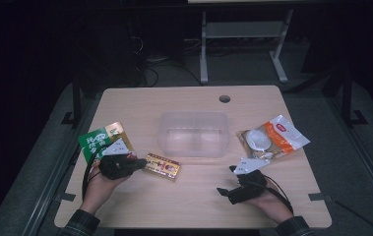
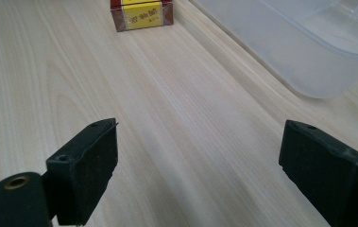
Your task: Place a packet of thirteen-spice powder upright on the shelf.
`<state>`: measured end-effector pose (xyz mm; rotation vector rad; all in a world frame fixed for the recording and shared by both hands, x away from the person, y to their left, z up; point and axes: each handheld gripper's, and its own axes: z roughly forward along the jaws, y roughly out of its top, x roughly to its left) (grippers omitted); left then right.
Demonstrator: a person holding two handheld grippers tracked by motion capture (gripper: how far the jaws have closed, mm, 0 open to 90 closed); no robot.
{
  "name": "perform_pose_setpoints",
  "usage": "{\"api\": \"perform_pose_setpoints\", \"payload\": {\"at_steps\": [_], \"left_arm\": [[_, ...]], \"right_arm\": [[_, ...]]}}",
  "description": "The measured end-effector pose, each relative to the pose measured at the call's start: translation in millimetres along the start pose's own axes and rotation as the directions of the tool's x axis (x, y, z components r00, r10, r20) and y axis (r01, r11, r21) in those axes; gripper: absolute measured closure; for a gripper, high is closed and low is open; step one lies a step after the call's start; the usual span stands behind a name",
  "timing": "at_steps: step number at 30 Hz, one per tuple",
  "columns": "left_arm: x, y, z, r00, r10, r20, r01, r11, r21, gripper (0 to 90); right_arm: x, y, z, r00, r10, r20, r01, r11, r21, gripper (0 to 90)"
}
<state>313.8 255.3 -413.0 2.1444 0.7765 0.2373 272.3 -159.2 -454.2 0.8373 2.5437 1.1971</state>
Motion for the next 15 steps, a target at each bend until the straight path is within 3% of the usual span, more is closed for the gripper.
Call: {"api": "perform_pose_setpoints", "payload": {"at_steps": [6, 15], "left_arm": [[13.3, 7.3, 4.7, 0.9998, -0.009, -0.019, 0.009, 1.0, -0.004, 89.6], [32.6, 16.2, 28.6, 0.9979, -0.001, -0.065, 0.003, 0.9997, 0.025, 89.6]], "right_arm": [[-0.8, 0.5, 2.0, 1.0, 0.006, 0.006, -0.006, 1.0, 0.003, 12.7], [-1.6, 0.4, 1.7, 0.9999, 0.008, 0.012, -0.008, 1.0, 0.004, 12.9]]}}
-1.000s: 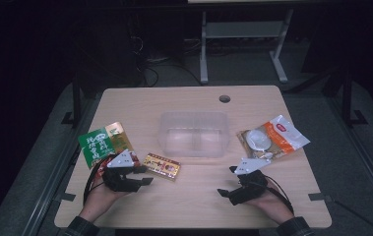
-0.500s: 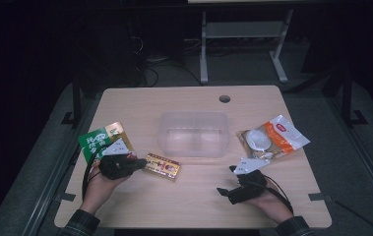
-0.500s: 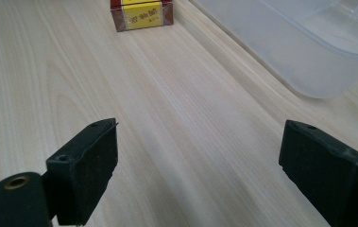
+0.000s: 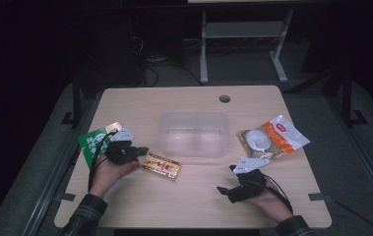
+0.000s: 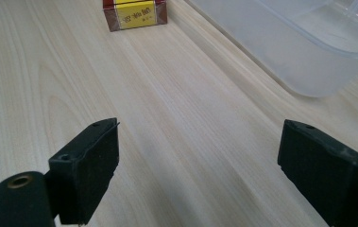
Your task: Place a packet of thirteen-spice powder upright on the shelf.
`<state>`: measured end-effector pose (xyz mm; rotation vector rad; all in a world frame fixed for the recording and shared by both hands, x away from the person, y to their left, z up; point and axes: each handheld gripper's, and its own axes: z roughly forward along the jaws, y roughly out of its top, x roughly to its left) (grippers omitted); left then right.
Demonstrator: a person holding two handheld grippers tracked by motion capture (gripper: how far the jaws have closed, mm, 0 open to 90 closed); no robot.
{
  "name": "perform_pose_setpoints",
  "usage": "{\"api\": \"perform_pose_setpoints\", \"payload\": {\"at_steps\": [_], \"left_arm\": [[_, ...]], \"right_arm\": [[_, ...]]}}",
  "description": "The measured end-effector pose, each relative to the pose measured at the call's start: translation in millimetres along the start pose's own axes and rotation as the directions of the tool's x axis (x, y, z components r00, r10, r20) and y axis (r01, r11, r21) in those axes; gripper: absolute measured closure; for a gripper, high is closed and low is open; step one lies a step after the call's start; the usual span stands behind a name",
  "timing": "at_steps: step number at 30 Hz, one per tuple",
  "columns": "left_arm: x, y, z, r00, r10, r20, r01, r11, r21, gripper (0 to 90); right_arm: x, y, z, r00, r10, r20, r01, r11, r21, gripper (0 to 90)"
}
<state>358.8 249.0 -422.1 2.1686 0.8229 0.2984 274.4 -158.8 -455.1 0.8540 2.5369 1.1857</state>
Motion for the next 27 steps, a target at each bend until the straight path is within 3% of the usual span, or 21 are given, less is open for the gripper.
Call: {"api": "perform_pose_setpoints", "payload": {"at_steps": [2, 3, 9, 11, 12, 18, 27], "left_arm": [[3.6, 0.5, 7.5, 0.9999, -0.016, -0.003, 0.016, 0.9999, 0.0, 89.6], [6.4, 1.7, 10.7, 0.9999, 0.0, -0.011, 0.0, 0.9999, 0.014, 89.6], [13.0, 4.9, 30.0, 0.9999, -0.007, -0.009, 0.007, 0.9995, 0.029, 89.6], [13.9, 5.3, 34.1, 0.9997, 0.012, -0.023, -0.011, 0.999, 0.044, 89.6], [14.2, 4.7, 35.9, 0.9997, -0.006, -0.023, 0.007, 0.9992, 0.039, 89.6], [18.8, -0.1, 41.6, 0.9999, -0.007, -0.012, 0.008, 0.9965, 0.084, 89.7], [17.1, -2.1, 36.6, 0.9996, -0.016, 0.021, 0.013, 0.9926, 0.121, 89.7]], "right_arm": [[-0.1, -0.1, 0.2, 1.0, -0.001, 0.0, 0.001, 1.0, 0.002, 12.9], [0.0, 0.0, 0.4, 1.0, 0.0, 0.0, 0.0, 1.0, 0.004, 13.0], [-0.4, 0.1, 1.0, 1.0, -0.001, -0.001, 0.001, 1.0, 0.009, 13.1], [-0.6, -0.1, 0.7, 1.0, 0.0, 0.0, 0.0, 1.0, 0.009, 13.2], [-0.4, -0.1, 0.6, 1.0, 0.004, 0.0, -0.004, 1.0, 0.01, 13.2], [-1.3, -0.7, 0.5, 1.0, 0.002, 0.004, -0.002, 1.0, 0.009, 13.4], [-1.3, -0.9, 0.5, 0.9999, -0.005, 0.01, 0.005, 1.0, 0.01, 13.5]]}}
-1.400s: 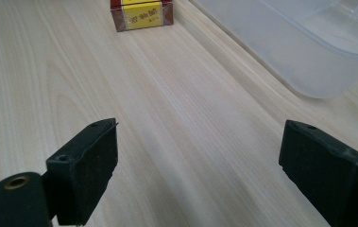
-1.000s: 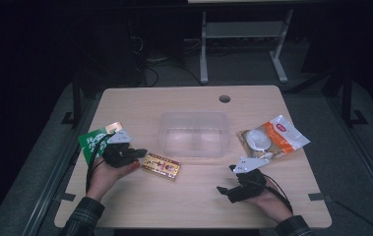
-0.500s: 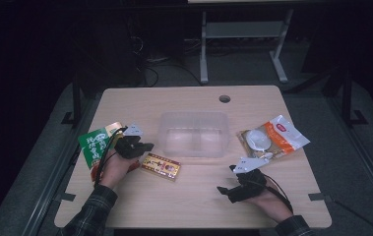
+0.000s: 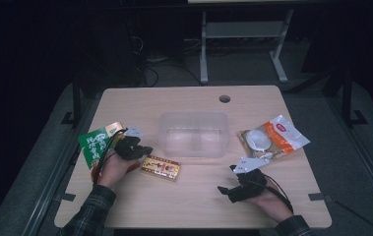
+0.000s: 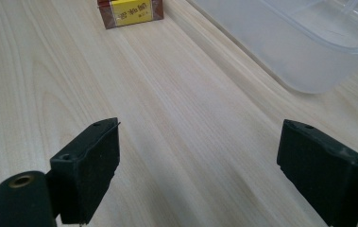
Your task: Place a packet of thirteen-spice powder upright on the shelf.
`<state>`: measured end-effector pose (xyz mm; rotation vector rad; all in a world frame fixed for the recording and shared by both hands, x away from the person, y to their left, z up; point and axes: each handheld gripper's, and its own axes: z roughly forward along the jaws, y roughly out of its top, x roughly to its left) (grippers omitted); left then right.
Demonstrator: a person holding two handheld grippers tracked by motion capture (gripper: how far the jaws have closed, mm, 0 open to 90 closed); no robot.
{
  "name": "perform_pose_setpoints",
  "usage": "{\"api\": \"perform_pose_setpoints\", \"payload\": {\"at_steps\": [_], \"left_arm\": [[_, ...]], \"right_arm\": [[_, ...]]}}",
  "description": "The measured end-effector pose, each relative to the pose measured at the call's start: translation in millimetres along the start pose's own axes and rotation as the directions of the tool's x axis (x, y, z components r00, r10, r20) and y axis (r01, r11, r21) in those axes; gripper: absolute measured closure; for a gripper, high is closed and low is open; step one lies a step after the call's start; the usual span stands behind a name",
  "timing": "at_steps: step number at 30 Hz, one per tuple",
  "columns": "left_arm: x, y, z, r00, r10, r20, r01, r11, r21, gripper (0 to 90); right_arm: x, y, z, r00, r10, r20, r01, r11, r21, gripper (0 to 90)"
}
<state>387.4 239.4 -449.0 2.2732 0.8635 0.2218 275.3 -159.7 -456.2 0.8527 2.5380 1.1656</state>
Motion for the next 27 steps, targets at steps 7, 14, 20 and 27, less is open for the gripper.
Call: {"api": "perform_pose_setpoints", "payload": {"at_steps": [7, 14, 20, 27], "left_arm": [[-5.7, -6.5, -6.6, 0.9994, 0.002, 0.034, -0.003, 0.9996, 0.028, 89.8], [-16.9, -11.9, -14.2, 0.998, 0.026, 0.058, -0.03, 0.9975, 0.065, 89.8], [-27.5, -16.8, -19.6, 0.9967, 0.034, 0.074, -0.039, 0.9974, 0.061, 89.8], [-40.8, -24.4, -32.5, 0.9946, 0.029, 0.099, -0.033, 0.999, 0.031, 89.8]], "right_arm": [[0.0, -0.3, 0.0, 1.0, 0.001, 0.0, -0.001, 1.0, 0.003, 13.4], [0.0, 0.2, 0.6, 1.0, -0.002, 0.001, 0.002, 1.0, 0.005, 13.5], [-0.4, 0.3, 0.5, 1.0, -0.003, 0.002, 0.003, 1.0, 0.004, 13.4], [-0.4, 0.5, 0.4, 1.0, -0.004, 0.002, 0.004, 1.0, 0.004, 13.5]]}}
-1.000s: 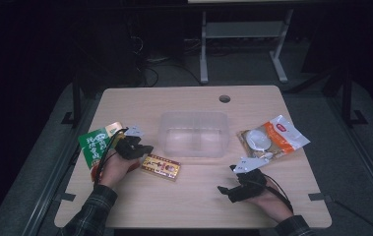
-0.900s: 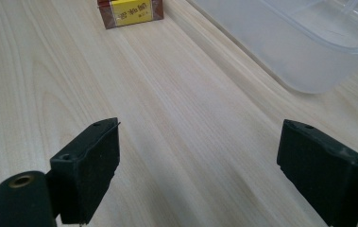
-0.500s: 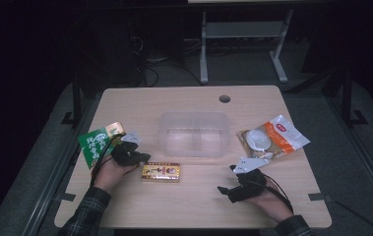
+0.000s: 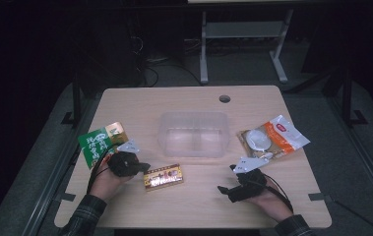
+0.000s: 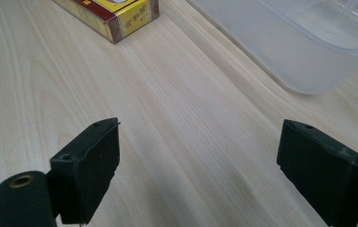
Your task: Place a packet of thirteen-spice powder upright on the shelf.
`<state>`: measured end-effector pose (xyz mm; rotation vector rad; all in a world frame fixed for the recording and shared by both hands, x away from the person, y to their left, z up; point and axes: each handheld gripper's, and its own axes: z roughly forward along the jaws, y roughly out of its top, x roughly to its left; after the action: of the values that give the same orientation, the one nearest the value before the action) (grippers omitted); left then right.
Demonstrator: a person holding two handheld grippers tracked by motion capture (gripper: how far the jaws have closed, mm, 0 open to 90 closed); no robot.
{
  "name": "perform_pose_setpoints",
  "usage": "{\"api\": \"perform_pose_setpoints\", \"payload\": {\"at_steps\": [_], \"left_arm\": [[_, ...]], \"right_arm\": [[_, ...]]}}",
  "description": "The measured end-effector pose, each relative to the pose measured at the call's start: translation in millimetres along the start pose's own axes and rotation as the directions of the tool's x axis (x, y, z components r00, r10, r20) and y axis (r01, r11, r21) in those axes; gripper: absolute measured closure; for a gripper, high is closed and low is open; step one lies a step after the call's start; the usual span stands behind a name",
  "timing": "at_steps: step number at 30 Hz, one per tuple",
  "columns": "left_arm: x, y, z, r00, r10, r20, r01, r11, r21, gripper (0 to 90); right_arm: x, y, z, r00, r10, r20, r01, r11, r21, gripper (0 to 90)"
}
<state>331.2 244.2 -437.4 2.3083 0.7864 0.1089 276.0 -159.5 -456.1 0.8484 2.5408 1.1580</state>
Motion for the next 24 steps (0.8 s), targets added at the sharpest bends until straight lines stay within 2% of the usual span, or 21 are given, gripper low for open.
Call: {"api": "perform_pose_setpoints", "payload": {"at_steps": [1, 2, 4, 5, 6, 7, 8, 10, 13, 17, 20, 24], "left_arm": [[-2.0, -1.3, -1.1, 0.9999, -0.01, 0.008, 0.01, 0.9999, -0.007, 89.8], [-2.5, -2.6, -2.4, 0.9999, 0.007, 0.012, -0.007, 1.0, 0.001, 89.8], [-6.1, -5.3, -3.2, 0.9998, -0.001, 0.019, 0.001, 1.0, -0.008, 89.8], [-7.4, -6.1, -4.2, 0.9998, 0.009, 0.015, -0.009, 1.0, 0.0, 89.8], [-9.3, -6.5, -4.2, 1.0, 0.006, 0.008, -0.006, 0.9999, -0.01, 89.8], [-9.0, -6.6, -6.2, 0.9994, 0.029, -0.016, -0.029, 0.9996, -0.005, 89.8], [-8.0, -6.4, -7.9, 0.9988, 0.029, -0.039, -0.03, 0.9993, -0.021, 89.8], [-3.9, -6.5, -8.2, 0.9982, 0.015, -0.058, -0.017, 0.999, -0.041, 89.8], [0.2, -8.9, -4.6, 0.9981, 0.01, -0.06, -0.011, 0.9999, -0.007, 89.8], [-0.3, -12.8, 0.1, 0.9992, -0.009, -0.04, 0.009, 0.9998, 0.019, 89.8], [-4.4, -13.2, 1.1, 0.9997, 0.001, -0.023, 0.0, 0.9993, 0.036, 89.8], [-13.5, -12.5, 4.0, 1.0, 0.005, 0.002, -0.005, 0.9993, 0.036, 89.8]], "right_arm": [[0.1, 0.0, 0.1, 1.0, -0.001, 0.001, 0.001, 1.0, 0.0, 13.5], [0.2, 0.1, 0.2, 1.0, -0.001, 0.002, 0.001, 1.0, 0.0, 13.4], [0.1, 0.2, 0.3, 1.0, -0.002, 0.002, 0.002, 1.0, 0.001, 13.5], [0.0, 0.2, 0.4, 1.0, -0.003, 0.003, 0.003, 1.0, 0.001, 13.5], [-0.1, 0.2, 0.4, 1.0, -0.004, 0.003, 0.004, 1.0, 0.001, 13.5], [-0.1, 0.3, 0.4, 1.0, -0.003, 0.004, 0.003, 1.0, 0.0, 13.5], [0.0, 0.5, 0.4, 1.0, -0.003, 0.004, 0.003, 1.0, 0.0, 13.5], [0.0, 0.6, 0.5, 1.0, -0.002, 0.003, 0.002, 1.0, -0.001, 13.5], [0.0, 0.5, 1.1, 1.0, -0.005, 0.004, 0.005, 1.0, 0.002, 13.5], [0.1, 0.7, 0.9, 1.0, -0.005, 0.004, 0.005, 1.0, 0.001, 13.5], [-0.4, 0.5, 0.7, 1.0, -0.006, 0.005, 0.006, 1.0, 0.0, 13.5], [-0.4, 0.4, 0.4, 1.0, -0.005, 0.004, 0.004, 1.0, 0.001, 13.5]]}}
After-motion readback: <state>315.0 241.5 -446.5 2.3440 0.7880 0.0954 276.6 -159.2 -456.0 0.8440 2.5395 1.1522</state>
